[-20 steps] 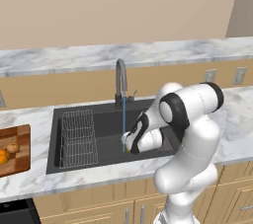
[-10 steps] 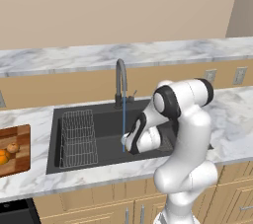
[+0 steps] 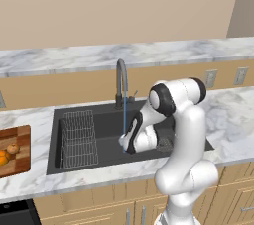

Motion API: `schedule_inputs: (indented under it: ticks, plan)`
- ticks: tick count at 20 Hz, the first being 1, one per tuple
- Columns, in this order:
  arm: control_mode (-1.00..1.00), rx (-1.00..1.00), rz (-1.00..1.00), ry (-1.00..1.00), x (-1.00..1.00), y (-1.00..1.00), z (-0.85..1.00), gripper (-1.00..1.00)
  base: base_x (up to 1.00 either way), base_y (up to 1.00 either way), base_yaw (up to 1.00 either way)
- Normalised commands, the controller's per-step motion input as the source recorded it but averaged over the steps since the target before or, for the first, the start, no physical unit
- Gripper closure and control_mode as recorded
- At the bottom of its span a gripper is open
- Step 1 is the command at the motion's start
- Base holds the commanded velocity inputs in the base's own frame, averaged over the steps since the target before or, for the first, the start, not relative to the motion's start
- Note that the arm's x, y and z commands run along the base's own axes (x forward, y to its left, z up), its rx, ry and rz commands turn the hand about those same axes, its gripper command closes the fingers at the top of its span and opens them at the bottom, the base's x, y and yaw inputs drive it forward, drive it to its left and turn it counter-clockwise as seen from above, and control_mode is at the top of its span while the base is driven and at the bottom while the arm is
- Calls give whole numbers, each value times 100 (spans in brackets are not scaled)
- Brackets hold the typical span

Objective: Pick the orange, pear, tangerine from the sink and place them on the cutting board to airdry. Then turn off the sink faucet.

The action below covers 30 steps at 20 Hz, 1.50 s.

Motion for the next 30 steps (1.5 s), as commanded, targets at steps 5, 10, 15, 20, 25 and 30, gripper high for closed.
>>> schedule_inputs:
  ticks: [5,10,15,20,25,30]
  plan:
    - [-100,0,-2,0,9,12,-20,-100,0,0,0]
    - [-100,0,-4,0,2,0,-22,-100,0,0,0]
    - [-100,0,-3,0,7,3,-21,-100,0,0,0]
    - [-100,0,-3,0,20,3,-16,-100,0,0,0]
    - [-100,0,-2,0,23,0,-11,-100,0,0,0]
    - [-100,0,-4,1,5,0,-15,-100,0,0,0]
